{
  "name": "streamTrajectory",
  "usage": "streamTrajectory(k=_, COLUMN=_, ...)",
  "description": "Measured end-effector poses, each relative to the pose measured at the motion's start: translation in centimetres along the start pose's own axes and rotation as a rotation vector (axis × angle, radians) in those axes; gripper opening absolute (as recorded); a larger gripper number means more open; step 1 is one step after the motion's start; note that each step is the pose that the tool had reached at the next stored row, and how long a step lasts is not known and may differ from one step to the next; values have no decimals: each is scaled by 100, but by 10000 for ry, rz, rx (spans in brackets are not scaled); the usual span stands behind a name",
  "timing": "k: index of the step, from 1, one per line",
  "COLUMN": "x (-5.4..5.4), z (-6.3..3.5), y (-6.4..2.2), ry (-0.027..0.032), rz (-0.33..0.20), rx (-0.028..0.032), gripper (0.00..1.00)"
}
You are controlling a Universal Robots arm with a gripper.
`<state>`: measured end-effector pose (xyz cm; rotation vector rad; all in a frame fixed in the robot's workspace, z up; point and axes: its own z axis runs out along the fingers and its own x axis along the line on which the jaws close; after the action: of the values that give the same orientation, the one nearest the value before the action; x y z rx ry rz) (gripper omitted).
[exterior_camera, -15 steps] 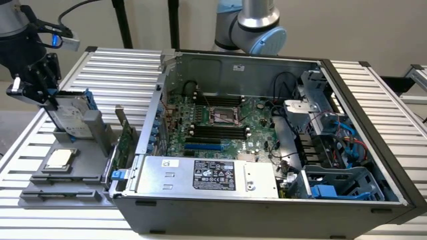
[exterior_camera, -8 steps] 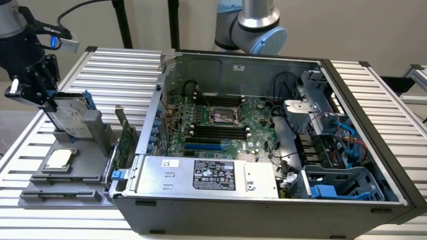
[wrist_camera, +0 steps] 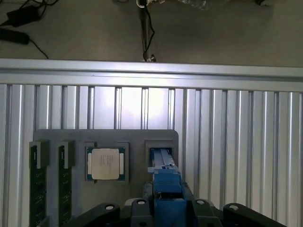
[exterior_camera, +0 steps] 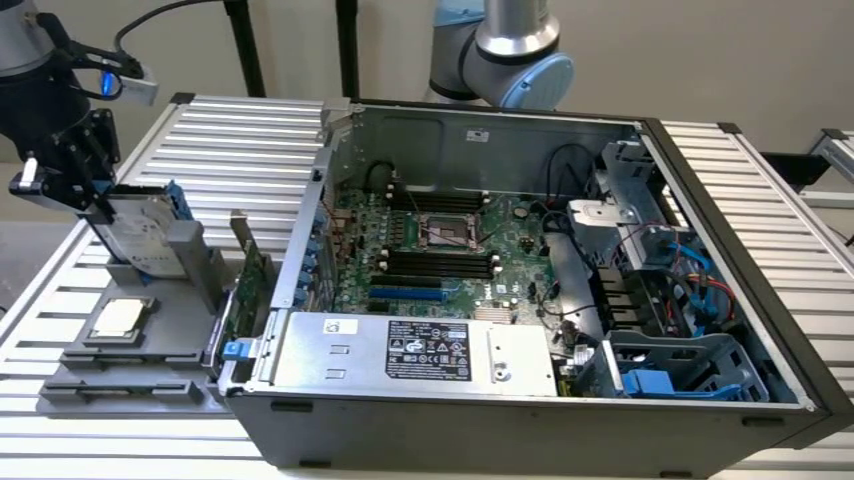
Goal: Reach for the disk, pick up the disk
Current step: 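Pick up the disk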
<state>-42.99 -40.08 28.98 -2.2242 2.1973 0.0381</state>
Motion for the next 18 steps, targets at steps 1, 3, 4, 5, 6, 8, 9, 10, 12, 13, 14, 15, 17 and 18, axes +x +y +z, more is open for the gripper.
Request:
streamTrajectory(k=1, x=0, z=0, y=0, ry=0, rz=0, rx=0, gripper=33)
streamTrajectory(k=3, x=0, z=0, y=0, ry=0, rz=0, rx=0, gripper=33)
streamTrajectory(k=4, x=0, z=0, y=0, ry=0, rz=0, rx=0, gripper=33)
streamTrajectory(k=5, x=0, z=0, y=0, ry=0, rz=0, rx=0, gripper=33)
streamTrajectory(k=6, x=0, z=0, y=0, ry=0, rz=0, rx=0, gripper=33)
streamTrajectory(k=8, x=0, z=-4, y=1, ry=-1, rz=1, rx=2, gripper=33)
streamTrajectory(k=9, x=0, z=-11, y=1, ry=0, rz=0, rx=1, gripper=33)
streamTrajectory(k=10, x=0, z=-22, y=1, ry=0, rz=0, rx=1, gripper=33)
streamTrajectory(k=12, x=-1, z=-48, y=0, ry=-1, rz=0, rx=0, gripper=33)
streamTrajectory(k=13, x=-2, z=-68, y=0, ry=-1, rz=0, rx=0, gripper=33)
streamTrajectory(k=14, x=-3, z=-90, y=0, ry=0, rz=1, rx=0, gripper=33)
streamTrajectory(k=15, x=-4, z=-117, y=0, ry=0, rz=1, rx=1, gripper=33)
streamTrajectory(k=17, x=-5, z=-190, y=0, ry=0, rz=0, rx=0, gripper=33)
streamTrajectory(k=18, x=-7, z=-234, y=-1, ry=-1, rz=0, rx=1, gripper=33)
